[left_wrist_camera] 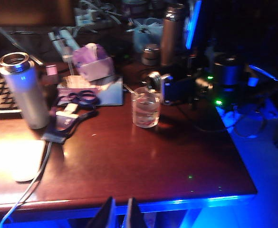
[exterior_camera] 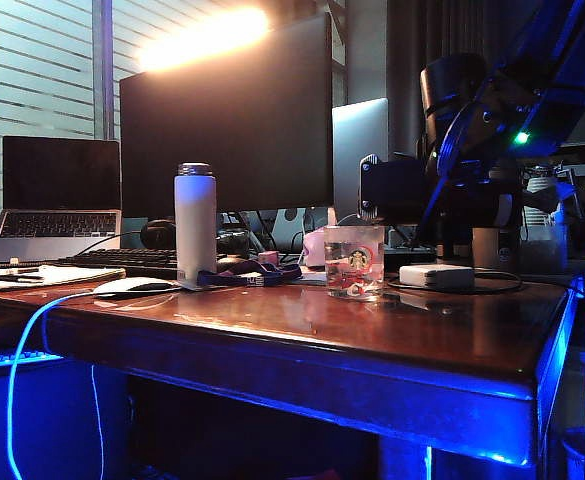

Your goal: Pick up the black thermos, pour a little water from inside into the glass cup, then place the black thermos back on the table.

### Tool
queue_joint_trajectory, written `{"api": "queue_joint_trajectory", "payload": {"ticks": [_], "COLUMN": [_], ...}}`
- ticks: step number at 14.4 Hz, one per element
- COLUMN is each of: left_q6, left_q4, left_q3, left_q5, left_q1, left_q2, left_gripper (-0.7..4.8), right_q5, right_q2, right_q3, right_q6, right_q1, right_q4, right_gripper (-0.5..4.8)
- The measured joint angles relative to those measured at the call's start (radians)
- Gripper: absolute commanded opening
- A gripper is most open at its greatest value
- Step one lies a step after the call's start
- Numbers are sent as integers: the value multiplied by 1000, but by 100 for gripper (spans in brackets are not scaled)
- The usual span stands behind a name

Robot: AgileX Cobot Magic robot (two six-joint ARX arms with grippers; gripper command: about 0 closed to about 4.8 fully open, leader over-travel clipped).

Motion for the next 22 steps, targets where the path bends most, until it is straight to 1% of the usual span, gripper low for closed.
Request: {"api": "queue_joint_trajectory", "payload": {"ticks": [6,10,12,20,21,22], "left_q6": [0,0,0,0,0,0], "left_q4": [0,0,0,0,0,0], "left_q3": [0,0,0,0,0,0], "left_q5": [0,0,0,0,0,0], "left_q1": [-2,-2,-2,-2,-2,-2], "left_q2": [0,0,0,0,0,0], "left_gripper": [53,53,53,52,53,53], "right_q5": [2,4,3,3,3,4], "right_q2": [1,4,4,5,5,5], "right_q3": [8,8,9,9,9,9], "right_q6": [-62,-132,-146,-145,-128,-77], "right_q1": [0,0,0,0,0,0], "right_q4": [5,55,61,61,61,61], "right_gripper": [49,48,48,48,49,48]}}
